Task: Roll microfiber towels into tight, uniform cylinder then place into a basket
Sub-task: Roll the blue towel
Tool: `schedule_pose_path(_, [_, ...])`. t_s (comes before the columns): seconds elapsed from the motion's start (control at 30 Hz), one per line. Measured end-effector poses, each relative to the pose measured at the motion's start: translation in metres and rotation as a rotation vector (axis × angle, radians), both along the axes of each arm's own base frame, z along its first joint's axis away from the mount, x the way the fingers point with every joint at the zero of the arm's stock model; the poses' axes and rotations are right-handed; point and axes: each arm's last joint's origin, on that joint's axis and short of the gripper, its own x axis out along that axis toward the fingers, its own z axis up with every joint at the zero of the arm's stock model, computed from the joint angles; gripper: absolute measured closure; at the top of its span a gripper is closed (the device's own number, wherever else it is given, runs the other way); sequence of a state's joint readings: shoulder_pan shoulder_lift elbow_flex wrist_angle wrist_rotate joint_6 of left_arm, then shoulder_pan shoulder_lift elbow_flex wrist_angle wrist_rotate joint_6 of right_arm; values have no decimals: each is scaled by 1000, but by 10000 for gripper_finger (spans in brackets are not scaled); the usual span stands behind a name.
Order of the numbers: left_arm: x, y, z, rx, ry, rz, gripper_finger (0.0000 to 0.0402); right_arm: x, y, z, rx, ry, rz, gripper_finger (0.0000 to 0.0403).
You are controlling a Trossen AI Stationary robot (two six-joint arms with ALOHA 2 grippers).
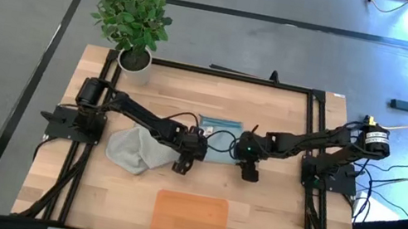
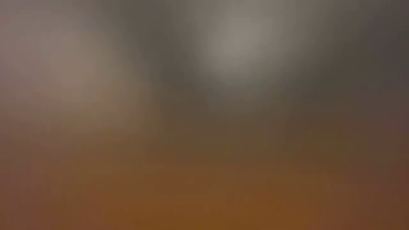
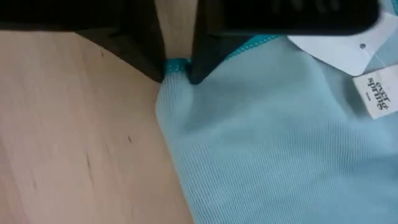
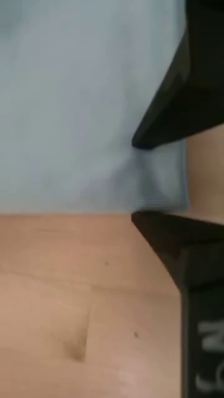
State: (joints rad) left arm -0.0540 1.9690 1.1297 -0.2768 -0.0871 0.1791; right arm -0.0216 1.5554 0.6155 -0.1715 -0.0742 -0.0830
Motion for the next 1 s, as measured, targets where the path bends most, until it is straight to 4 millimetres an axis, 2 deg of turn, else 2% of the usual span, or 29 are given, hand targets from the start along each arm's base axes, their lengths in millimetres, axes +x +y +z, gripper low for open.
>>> schedule_pose_path(0.13, [0,0,0,-35,-2,8,393,0,-1,0,-9,-1,-7,287])
schedule_pose_path(0.3, [0,0,-1,-71,-1,46,399,0,0,-1,29,5,-47,384])
schedule_pose_path(0.53, [-5,11,8,-245,31,65,401,2,0,5,217,50,-14,392])
schedule_pose_path(0.73, [-13,31,20,-391,50,77,401,11,-9,17,325,29,-3,392])
schedule_pose_path(1.0, [-21,53,26,-585,105,254,401,15,-28,26,485,1,-90,392])
